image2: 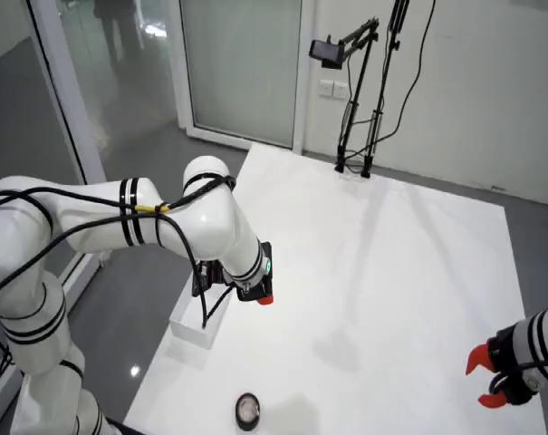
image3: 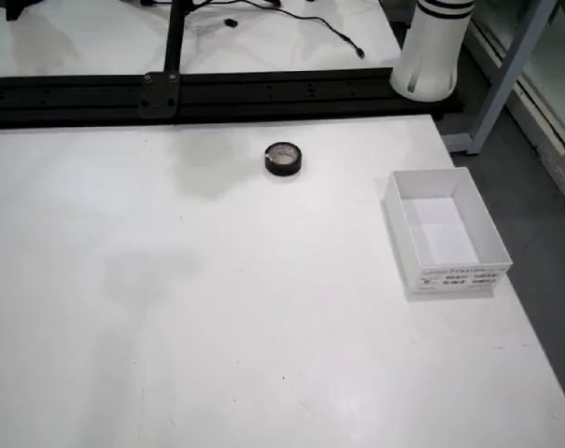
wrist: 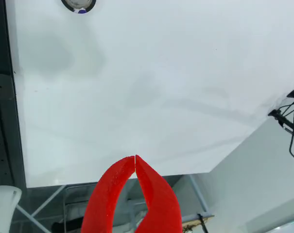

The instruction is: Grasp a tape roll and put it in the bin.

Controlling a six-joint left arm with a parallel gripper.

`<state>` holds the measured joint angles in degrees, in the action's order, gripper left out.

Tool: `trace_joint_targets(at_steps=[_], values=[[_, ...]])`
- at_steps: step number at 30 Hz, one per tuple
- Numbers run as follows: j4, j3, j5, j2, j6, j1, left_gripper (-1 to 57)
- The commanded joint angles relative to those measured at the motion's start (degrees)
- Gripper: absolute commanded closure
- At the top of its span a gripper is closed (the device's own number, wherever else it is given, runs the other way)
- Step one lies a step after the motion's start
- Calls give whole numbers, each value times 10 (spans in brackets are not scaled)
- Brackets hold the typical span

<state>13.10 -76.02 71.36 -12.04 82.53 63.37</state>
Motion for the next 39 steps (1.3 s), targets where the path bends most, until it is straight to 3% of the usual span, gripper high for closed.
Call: trace_joint_targets(at_steps=[1,8,15,26,32,39], values=[[2,-2,2,2,-1,-28,569],[4,0,2,0,-1,-32,564],[21,8,2,-15,-1,-25,490],[-2,1,1,-105,0,-26,450],[-28,-74,1,-98,26,-32,431],[-31,-102,0,-131,34,-31,422]])
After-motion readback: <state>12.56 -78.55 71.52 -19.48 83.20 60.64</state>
